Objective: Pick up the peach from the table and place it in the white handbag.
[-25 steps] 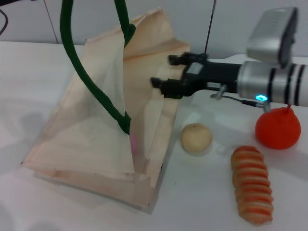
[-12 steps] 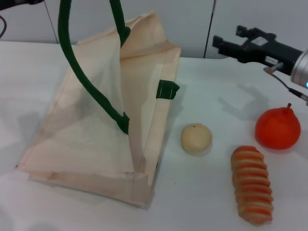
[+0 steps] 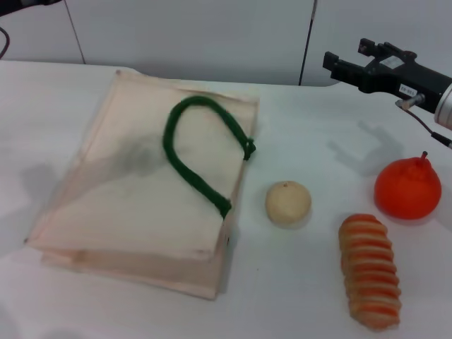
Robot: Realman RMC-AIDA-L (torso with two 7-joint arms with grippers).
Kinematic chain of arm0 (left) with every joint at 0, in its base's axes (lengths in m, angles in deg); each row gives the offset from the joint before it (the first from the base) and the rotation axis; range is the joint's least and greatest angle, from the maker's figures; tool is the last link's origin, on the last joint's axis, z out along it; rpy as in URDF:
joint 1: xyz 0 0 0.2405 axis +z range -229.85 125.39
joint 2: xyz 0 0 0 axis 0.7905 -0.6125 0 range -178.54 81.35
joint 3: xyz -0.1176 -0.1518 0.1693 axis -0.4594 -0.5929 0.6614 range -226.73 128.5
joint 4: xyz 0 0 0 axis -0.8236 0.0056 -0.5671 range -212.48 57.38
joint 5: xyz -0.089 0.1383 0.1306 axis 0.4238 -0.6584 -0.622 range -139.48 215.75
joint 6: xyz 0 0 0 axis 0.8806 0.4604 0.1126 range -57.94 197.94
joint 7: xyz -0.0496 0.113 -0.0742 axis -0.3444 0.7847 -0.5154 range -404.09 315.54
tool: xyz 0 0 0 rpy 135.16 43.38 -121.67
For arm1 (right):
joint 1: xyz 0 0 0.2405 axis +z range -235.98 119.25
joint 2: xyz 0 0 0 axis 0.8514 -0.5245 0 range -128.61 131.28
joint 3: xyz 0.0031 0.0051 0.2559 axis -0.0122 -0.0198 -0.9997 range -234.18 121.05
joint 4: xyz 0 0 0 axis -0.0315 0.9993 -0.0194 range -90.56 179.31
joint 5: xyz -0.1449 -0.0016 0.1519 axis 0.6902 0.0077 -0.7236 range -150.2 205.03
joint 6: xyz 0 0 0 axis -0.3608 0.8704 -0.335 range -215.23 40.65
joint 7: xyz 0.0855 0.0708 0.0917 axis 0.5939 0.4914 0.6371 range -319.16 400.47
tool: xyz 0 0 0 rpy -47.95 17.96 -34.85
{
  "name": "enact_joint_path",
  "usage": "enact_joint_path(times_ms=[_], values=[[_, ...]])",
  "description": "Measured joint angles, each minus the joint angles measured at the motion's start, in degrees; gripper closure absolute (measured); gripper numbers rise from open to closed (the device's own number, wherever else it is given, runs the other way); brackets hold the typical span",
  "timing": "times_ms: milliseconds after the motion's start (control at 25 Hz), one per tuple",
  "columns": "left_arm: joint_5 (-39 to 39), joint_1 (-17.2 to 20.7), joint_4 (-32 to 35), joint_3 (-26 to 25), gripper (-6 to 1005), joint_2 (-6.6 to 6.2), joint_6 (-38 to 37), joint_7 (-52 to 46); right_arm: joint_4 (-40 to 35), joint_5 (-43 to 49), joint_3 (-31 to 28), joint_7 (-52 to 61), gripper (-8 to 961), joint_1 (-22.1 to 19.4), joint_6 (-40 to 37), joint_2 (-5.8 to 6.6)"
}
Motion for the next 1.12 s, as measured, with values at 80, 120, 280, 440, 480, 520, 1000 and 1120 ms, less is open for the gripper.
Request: enact_joint_path(times_ms=[80, 120, 280, 440, 480, 520, 1000, 1120], values=[[-0.29, -0.01, 0.00, 0.00, 682, 0.00, 0.80, -0.58, 0.00, -0.01, -0.02, -0.01, 60, -0.01, -0.01, 0.00], [-0.67, -0.06, 0.00, 0.00, 601, 0.00, 1.20, -0.76, 0.00, -0.02, -0.03, -0.01, 60, -0.02, -0.02, 0.00], [-1.65, -0.29, -0.04, 0.00, 464, 0.05, 1.96, -1.06, 0.00, -0.04, -0.07, -0.02, 60, -0.03, -0.11, 0.00], [1.42, -0.06, 0.04, 0.00, 388, 0.49, 2.71, -0.50, 0.00, -0.08, -0.50, -0.07, 59, -0.03, -0.83, -0.03], [2.75, 0.22, 0.11, 0.01, 369, 0.81, 2.99, -0.07, 0.00, -0.09, -0.63, -0.29, 59, -0.02, -1.13, -0.09], [4.21, 0.62, 0.17, 0.00, 351, 1.38, 3.24, 0.86, 0.02, -0.13, -0.77, -0.73, 59, -0.04, -1.37, -0.14], [28.53, 10.23, 15.00, -1.15, 224, 10.53, 9.44, 48.66, 8.91, -16.40, -3.65, -21.17, 59, -0.58, 1.42, -0.74], [34.45, 12.16, 24.46, -2.16, 224, 10.42, 12.08, 60.10, 12.53, -24.67, -3.67, -28.73, 59, -0.77, 2.86, -0.81]])
